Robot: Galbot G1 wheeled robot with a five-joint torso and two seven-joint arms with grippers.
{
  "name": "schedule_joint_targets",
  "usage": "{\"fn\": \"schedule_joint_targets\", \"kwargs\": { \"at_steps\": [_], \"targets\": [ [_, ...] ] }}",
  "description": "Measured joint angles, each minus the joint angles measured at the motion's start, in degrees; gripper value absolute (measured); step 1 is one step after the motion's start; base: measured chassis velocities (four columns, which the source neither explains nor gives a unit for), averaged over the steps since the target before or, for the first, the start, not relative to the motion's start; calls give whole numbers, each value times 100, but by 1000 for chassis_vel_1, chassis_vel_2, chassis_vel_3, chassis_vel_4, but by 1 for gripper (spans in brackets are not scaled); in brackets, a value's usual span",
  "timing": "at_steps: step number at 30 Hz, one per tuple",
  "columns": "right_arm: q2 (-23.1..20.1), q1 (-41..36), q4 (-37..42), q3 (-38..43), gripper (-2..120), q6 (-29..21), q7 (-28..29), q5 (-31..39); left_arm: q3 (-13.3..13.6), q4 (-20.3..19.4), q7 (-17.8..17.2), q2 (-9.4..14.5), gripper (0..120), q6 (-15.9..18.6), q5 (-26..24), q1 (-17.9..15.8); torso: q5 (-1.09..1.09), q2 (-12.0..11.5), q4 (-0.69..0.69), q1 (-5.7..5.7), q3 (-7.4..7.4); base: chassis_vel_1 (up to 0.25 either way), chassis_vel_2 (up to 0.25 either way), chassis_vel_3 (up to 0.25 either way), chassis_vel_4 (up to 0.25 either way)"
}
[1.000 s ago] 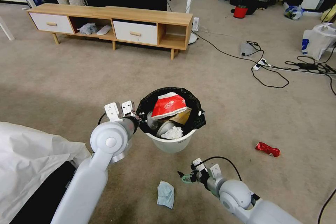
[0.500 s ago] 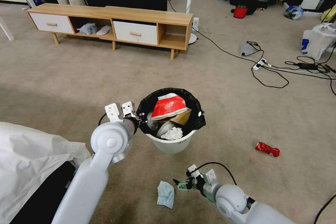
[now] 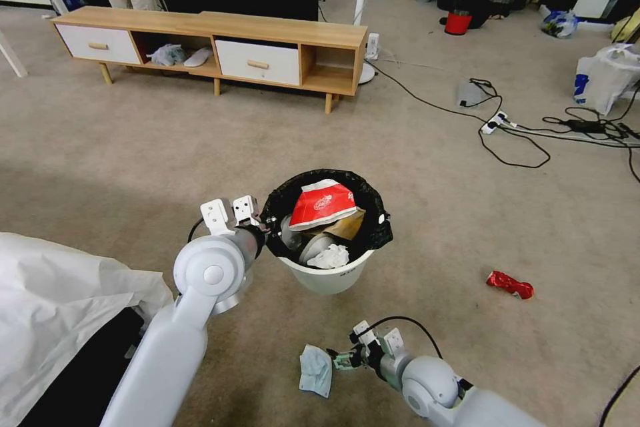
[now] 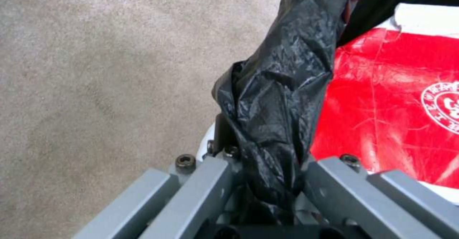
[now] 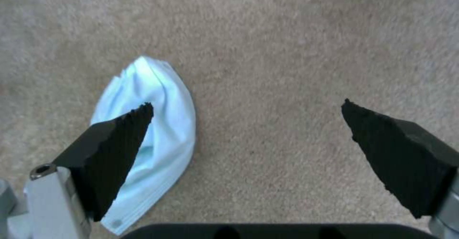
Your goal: Pick up the trash bin and place the garbage on the floor into it.
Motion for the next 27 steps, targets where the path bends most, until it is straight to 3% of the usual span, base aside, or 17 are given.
{"fn": "schedule_joint_targets", "kwargs": {
  "at_steps": [27],
  "targets": [
    [88,167,-239,-354,100,9,0,-13,11,30,67,-89,2,0,131,41,0,0,0,0,0,0,0,0,0]
  ]
}}
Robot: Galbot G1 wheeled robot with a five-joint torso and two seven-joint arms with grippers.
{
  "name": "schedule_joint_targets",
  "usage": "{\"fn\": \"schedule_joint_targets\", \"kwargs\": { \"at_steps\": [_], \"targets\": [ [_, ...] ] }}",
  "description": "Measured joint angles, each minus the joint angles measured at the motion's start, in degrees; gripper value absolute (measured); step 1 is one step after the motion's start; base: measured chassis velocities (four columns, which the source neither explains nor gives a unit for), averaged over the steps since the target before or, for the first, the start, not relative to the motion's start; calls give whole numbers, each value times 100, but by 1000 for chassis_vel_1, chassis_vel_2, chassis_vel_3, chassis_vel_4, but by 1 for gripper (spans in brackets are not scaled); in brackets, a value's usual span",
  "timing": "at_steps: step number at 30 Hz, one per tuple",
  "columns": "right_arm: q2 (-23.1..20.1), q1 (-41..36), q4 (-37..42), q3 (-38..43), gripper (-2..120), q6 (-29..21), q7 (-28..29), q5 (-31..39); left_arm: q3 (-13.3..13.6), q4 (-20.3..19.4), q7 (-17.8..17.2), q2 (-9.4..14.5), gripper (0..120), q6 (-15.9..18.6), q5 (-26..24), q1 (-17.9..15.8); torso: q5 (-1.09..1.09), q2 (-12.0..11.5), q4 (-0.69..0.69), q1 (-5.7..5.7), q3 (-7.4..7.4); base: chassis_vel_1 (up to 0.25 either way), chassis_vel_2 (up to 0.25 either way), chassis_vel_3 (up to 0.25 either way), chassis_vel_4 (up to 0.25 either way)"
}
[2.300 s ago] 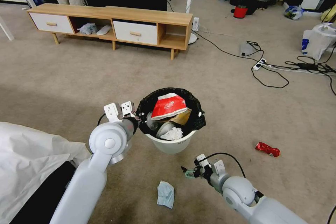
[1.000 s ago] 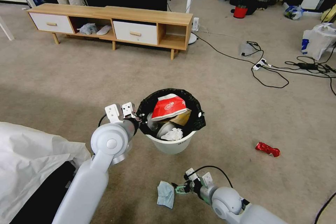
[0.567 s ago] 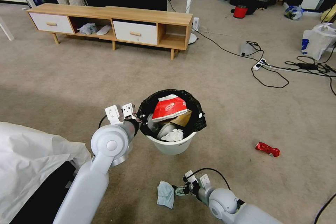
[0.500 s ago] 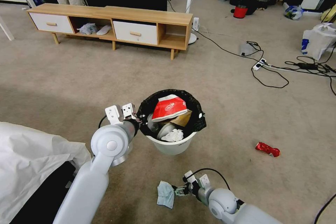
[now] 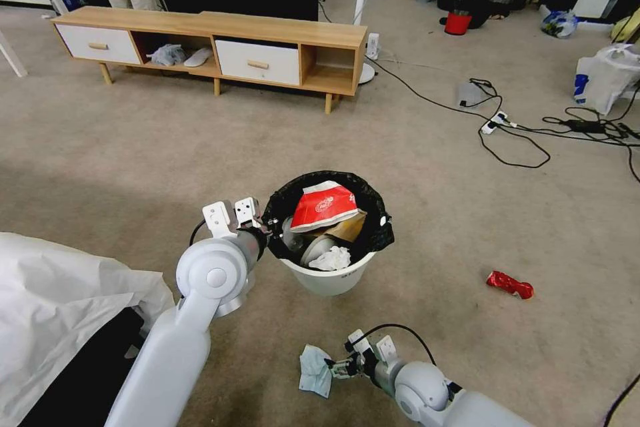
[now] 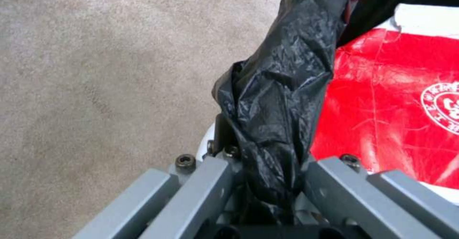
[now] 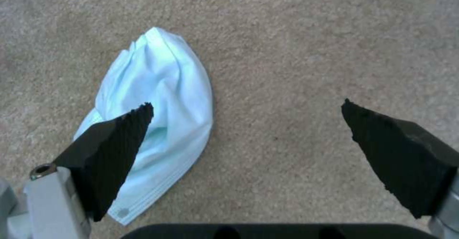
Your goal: Pick up the trash bin and place the garbage on the floor into it.
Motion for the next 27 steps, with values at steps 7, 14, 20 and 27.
{"fn": "schedule_joint_targets", "kwargs": {
  "at_steps": [7,14,20,27],
  "targets": [
    [53,52,-88,-109,100,28,-9,4,-24,-1,9,0,2,0,7,19,0,0,0,0,0,0,0,0,0],
    [139,144,-240,-197,100,76,-32,-3,-35,-5,22,1,2,0,25,28,0,0,1,0,0,0,0,0,0],
    [184,156,-349,-220,99,99,-54,-17,-41,-5,39,-6,2,0,35,38,0,0,0,0,0,0,0,0,0],
    [260,193,-447,-299,86,108,-77,-29,-61,-15,63,7,2,0,43,59,0,0,0,0,0,0,0,0,0]
  ]
}}
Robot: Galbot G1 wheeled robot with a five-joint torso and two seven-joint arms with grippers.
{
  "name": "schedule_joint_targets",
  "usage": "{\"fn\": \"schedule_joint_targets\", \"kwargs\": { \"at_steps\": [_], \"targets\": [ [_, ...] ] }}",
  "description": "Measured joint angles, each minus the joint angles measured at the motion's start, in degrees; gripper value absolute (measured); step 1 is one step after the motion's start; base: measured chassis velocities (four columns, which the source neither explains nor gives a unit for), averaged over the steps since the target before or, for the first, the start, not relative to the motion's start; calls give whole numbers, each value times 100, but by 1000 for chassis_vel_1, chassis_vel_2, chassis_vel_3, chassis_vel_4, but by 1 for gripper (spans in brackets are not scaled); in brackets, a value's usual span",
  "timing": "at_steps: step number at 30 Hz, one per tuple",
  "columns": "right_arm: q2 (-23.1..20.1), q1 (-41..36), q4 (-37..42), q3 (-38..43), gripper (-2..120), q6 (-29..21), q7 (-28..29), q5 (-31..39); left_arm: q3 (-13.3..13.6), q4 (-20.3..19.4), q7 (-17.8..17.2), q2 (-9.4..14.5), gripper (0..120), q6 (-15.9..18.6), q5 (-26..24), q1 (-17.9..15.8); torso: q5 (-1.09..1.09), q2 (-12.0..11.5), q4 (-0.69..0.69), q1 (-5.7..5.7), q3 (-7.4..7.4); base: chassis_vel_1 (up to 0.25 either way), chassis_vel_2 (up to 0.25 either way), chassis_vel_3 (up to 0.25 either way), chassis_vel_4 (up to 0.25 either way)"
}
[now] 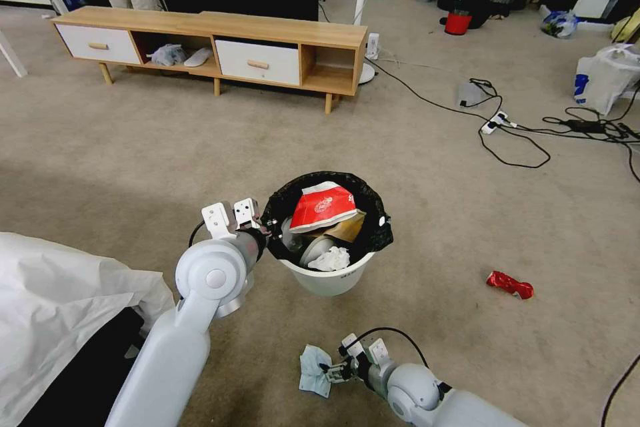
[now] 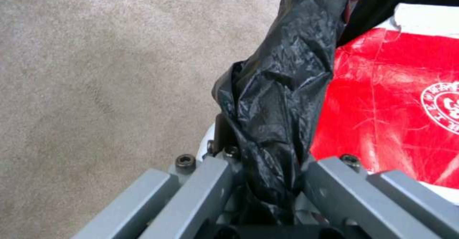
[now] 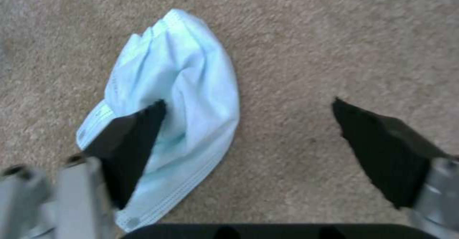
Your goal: Pick up the trash bin and place the garbage on the floor into it.
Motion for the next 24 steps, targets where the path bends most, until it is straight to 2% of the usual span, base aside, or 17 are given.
{"fn": "schedule_joint_targets", "kwargs": {
  "at_steps": [1,5,7,8,10,11,13,14,15,16,19,22,24],
  "targets": [
    [25,11,-33,-25,80,1,-1,-12,-4,-2,4,0,2,0,6,4,0,0,0,0,0,0,0,0,0],
    [59,15,-83,-48,72,9,-7,-48,-8,-6,9,-2,2,0,16,21,0,0,0,0,0,0,0,0,0],
    [73,17,-123,-66,62,16,-15,-83,-12,-8,16,1,2,0,26,38,-1,0,0,0,0,0,0,0,0],
    [73,17,-123,-66,62,16,-15,-83,-12,-8,16,1,2,0,26,38,-1,0,0,0,0,0,0,0,0],
    [101,19,-163,-68,48,52,-41,-127,-22,-15,23,9,2,0,31,49,0,0,0,0,0,0,0,0,0],
    [101,19,-163,-68,48,52,-41,-127,-22,-15,23,9,2,0,31,49,0,0,0,0,0,0,0,0,0],
    [105,25,-165,-67,40,67,-47,-129,-21,-16,26,12,2,0,36,55,0,0,0,0,0,0,0,0,0],
    [105,25,-165,-67,40,67,-47,-129,-21,-16,26,12,2,0,36,55,0,0,0,0,0,0,0,0,0],
    [104,36,-165,-66,33,73,-51,-129,-21,-16,30,11,2,0,45,57,0,0,0,0,0,0,0,0,0],
    [104,36,-165,-66,33,73,-51,-129,-21,-16,30,11,2,0,45,57,0,0,0,0,0,0,0,0,0],
    [105,78,-165,-54,17,91,-55,-129,-13,-6,55,-2,2,0,91,59,0,0,0,0,0,0,0,0,0],
    [105,92,-173,-47,11,100,-62,-130,-7,8,59,-15,2,0,103,57,0,0,0,0,0,0,0,0,0],
    [95,104,-173,-22,0,113,-70,-132,2,27,64,-36,2,0,117,45,0,0,0,0,0,0,0,0,0]
  ]
}}
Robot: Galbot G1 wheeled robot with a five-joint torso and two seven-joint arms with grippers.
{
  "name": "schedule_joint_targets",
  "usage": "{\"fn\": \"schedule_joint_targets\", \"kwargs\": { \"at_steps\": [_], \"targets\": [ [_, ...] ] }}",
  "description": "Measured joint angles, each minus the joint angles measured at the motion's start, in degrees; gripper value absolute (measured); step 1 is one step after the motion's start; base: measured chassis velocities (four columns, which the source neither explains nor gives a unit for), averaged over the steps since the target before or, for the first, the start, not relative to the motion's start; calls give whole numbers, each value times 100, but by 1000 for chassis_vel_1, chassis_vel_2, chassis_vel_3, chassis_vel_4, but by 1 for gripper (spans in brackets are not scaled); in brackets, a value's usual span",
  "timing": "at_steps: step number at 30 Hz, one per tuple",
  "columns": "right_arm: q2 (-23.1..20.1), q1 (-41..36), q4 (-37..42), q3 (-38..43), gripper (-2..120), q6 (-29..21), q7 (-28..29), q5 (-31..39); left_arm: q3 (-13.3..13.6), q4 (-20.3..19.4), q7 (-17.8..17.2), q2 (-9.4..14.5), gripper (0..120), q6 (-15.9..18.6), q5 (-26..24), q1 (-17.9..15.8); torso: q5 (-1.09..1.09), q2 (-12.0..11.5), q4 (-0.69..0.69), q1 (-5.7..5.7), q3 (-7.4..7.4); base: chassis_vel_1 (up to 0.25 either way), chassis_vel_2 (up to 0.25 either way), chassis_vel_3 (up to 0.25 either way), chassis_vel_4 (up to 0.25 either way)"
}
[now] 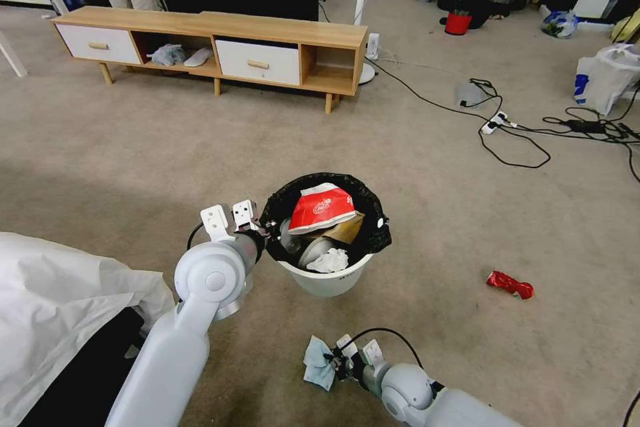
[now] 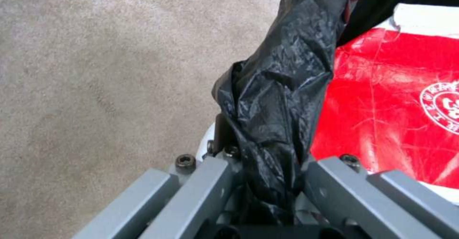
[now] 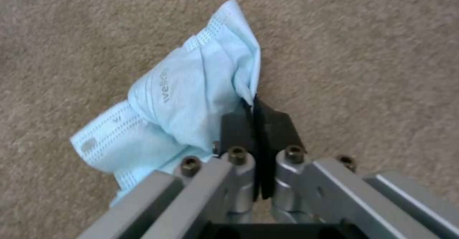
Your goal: Pick up the trash bin and place the garbage on the floor into it.
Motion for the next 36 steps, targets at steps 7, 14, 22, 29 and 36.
{"fn": "schedule_joint_targets", "kwargs": {
  "at_steps": [7,14,22,29,36],
  "targets": [
    [-74,44,61,59,0,5,-4,2,5,32,9,-19,2,0,16,-27,-1,0,0,0,0,0,0,0,0],
    [-200,58,212,244,0,8,-9,24,9,49,11,-23,2,0,23,-51,0,0,0,0,0,0,0,0,0],
    [-435,-26,430,626,0,8,9,71,11,15,-12,11,2,0,-32,-65,0,0,0,0,0,0,0,0,0],
    [-696,-224,616,1068,0,1,21,71,-10,-31,-48,67,2,0,-80,-50,0,0,0,0,0,0,0,0,0],
    [-1298,-582,889,1586,0,-2,31,53,-23,-78,-53,79,2,0,-90,-50,1,0,-1,0,0,0,0,0,0]
  ]
}}
